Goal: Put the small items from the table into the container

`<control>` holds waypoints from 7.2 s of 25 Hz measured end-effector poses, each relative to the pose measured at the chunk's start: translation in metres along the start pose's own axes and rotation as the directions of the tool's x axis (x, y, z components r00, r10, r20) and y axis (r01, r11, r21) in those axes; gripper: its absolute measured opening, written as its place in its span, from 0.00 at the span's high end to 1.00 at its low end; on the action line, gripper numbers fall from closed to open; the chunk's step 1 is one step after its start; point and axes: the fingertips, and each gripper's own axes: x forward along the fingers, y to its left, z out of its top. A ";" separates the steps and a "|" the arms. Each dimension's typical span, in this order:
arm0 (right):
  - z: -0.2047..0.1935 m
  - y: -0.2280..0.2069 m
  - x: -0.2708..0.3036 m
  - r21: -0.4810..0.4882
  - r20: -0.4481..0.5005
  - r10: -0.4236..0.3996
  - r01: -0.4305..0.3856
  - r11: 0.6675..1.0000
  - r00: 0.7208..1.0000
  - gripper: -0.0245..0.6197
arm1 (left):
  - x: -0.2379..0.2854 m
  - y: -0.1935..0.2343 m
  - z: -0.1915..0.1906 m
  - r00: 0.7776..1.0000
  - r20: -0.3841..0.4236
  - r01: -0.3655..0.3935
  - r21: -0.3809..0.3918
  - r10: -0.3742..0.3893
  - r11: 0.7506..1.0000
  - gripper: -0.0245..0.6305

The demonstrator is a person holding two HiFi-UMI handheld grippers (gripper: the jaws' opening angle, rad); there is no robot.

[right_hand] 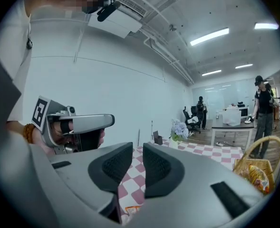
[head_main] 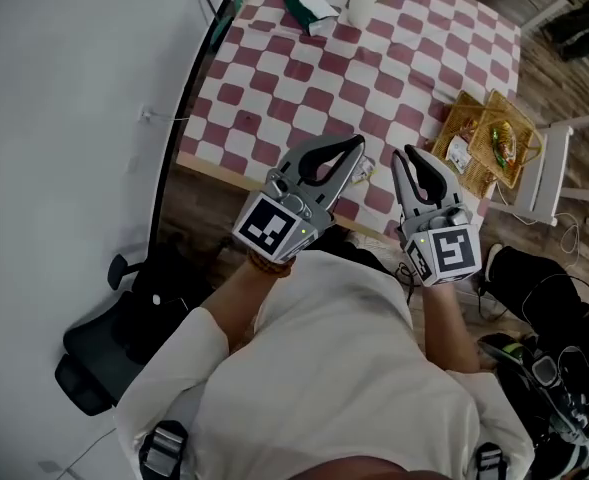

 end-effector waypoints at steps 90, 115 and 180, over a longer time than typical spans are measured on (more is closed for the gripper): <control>-0.001 -0.083 -0.123 0.029 0.055 -0.437 0.436 0.899 0.898 0.89 | 0.081 -0.107 0.006 0.926 0.076 0.375 -0.081 -0.369 0.924 0.92; -0.036 -0.191 -0.162 0.016 -0.040 -0.576 0.577 0.817 0.817 0.89 | 0.174 -0.155 -0.028 0.871 0.024 0.492 -0.039 -0.491 0.870 0.92; 0.070 -0.066 -0.146 0.085 0.202 -0.258 0.246 0.966 0.945 0.93 | 0.077 -0.135 0.061 0.931 0.134 0.342 0.012 -0.340 0.940 0.92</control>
